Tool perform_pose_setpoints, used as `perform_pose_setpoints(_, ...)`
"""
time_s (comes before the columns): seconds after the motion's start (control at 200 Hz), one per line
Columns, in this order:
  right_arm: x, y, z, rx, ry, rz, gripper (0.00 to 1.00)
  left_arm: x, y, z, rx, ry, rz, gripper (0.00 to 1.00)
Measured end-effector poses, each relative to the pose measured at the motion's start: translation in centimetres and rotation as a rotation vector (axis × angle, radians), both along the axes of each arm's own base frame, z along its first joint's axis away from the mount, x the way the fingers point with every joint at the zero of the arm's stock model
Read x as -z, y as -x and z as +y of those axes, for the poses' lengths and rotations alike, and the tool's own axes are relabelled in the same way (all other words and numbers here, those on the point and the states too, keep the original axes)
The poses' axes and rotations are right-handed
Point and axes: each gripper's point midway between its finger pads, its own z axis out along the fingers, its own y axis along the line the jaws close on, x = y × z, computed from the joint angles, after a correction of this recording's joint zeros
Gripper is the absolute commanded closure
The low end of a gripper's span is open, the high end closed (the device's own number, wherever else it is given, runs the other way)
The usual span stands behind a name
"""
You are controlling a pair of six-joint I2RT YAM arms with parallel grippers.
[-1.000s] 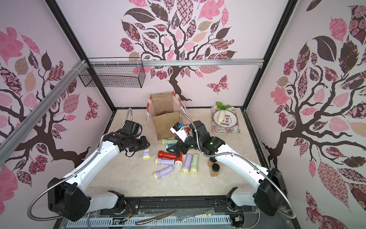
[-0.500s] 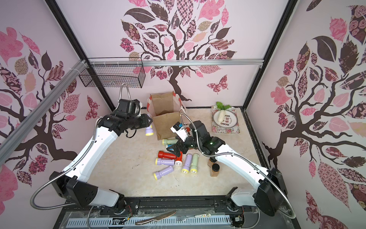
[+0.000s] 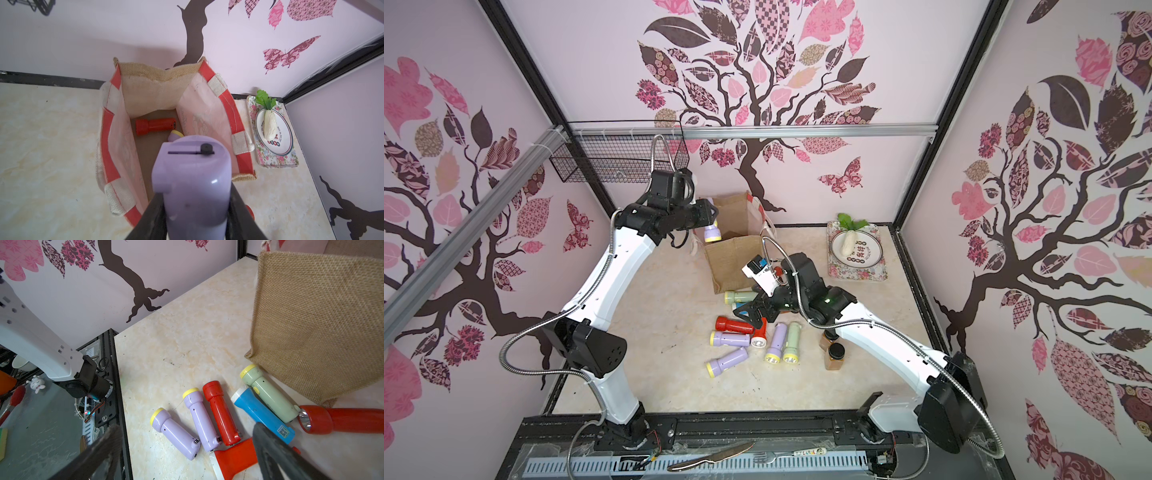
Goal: Put the flashlights into the tote bags
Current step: Place the flashlight in the canvas bag.
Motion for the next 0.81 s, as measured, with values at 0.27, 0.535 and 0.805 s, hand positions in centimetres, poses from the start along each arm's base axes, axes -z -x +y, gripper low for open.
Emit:
perform_pose_setpoints(0.27,0.1,0.1,-0.1,0.0,0.005,0.007,0.0,-0.9,-5.3,-0.3,-0.051,-0.007,-0.099,0.95)
perform_pose_setpoints(0.535,0.2,0.1,-0.2,0.005,0.016,0.015,0.0,3.2,-9.8,1.4,-0.103,-0.07,-0.1,0.96)
perform_pose_setpoints(0.805,-0.1,0.1,-0.3,0.01,0.021,0.017,0.0,6.6,-12.3,1.0,-0.092,-0.106,-0.101,0.96)
